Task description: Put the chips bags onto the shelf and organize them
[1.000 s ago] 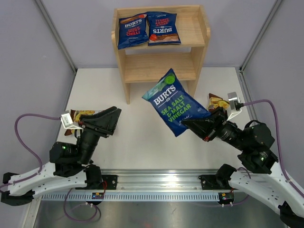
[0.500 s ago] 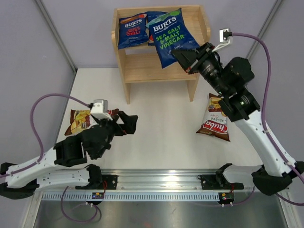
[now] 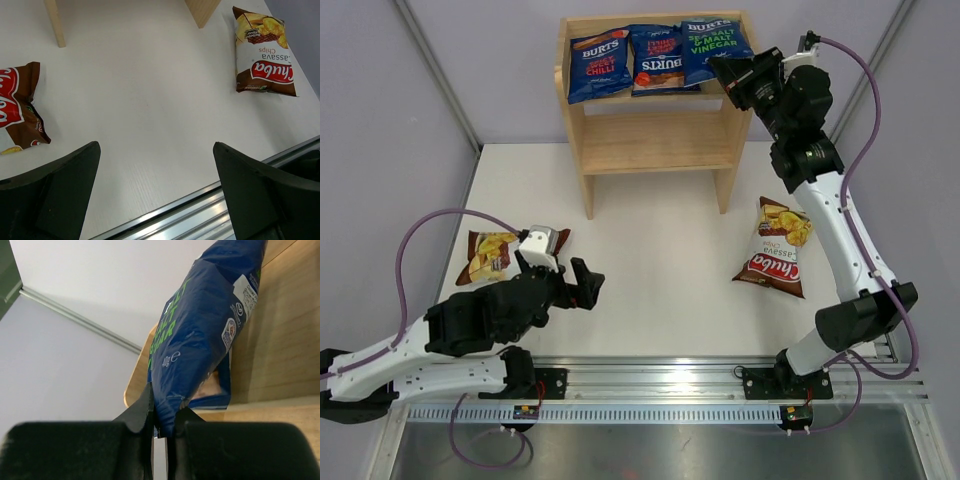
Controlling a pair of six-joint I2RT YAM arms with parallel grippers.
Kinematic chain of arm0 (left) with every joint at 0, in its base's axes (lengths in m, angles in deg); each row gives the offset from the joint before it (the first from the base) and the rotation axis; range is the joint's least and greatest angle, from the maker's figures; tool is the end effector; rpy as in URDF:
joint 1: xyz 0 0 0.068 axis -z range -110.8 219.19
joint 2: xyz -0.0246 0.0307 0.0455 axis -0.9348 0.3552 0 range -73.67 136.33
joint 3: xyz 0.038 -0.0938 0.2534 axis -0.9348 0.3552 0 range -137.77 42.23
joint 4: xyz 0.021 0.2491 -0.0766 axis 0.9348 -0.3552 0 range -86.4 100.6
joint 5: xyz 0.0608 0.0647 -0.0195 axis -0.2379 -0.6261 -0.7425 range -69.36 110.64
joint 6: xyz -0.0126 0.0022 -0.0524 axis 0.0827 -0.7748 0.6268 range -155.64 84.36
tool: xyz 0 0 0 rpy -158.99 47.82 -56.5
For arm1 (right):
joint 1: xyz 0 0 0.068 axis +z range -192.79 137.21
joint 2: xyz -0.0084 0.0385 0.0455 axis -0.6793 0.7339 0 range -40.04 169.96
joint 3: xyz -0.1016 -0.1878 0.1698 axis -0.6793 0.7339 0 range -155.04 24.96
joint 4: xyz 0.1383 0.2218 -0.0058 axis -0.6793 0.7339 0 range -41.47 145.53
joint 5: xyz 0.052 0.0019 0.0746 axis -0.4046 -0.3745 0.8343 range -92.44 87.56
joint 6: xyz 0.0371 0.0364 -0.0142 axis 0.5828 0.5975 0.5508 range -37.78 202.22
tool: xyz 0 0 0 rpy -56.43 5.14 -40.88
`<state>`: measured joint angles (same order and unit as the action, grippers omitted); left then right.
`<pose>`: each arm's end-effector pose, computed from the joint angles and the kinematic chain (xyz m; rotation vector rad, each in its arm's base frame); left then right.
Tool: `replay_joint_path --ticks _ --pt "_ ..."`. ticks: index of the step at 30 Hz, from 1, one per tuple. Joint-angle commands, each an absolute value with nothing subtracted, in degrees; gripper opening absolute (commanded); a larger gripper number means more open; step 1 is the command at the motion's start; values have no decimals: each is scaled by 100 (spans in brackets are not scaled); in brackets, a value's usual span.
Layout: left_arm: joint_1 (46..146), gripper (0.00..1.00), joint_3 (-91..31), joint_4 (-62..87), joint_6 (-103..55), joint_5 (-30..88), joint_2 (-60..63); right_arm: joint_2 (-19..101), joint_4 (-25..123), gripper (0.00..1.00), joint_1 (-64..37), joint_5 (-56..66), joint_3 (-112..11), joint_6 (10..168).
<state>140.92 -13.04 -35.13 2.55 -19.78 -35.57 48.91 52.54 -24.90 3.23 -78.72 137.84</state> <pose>0.0588 -0.1042 0.3577 0.1529 1.9755 -0.5322 0.3266 0.1091 0.5181 0.3944 1.4277 1.1268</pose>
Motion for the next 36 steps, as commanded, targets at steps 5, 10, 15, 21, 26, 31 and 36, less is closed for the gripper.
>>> replay_joint_path --ticks 5,10,15,21,26,31,36 --pt "14074 99 -1060 -3545 145 -1794 -3816 5348 4827 0 -2618 109 -8569 14330" --pt "14074 99 -937 -3492 197 -1698 -3922 5524 4722 0 -2618 -155 -8474 14339" --pt "14074 99 -744 -3369 224 -1636 -4019 5340 4668 0 -2504 -691 -8025 14147" --pt "14083 99 -743 -3264 224 -1583 -3949 5453 4827 0 -2477 -868 -7981 14014" --pt "14074 99 -682 -3220 242 -1557 -3931 5419 5248 0 -2424 -1245 -7981 13962" --pt "14074 99 -647 -3176 268 -1548 -3931 5655 5906 0 -2372 -1228 -8558 13979" --pt "14083 99 -664 -3193 285 -1530 -3940 5708 6338 0 -2336 -1149 -8710 14216"
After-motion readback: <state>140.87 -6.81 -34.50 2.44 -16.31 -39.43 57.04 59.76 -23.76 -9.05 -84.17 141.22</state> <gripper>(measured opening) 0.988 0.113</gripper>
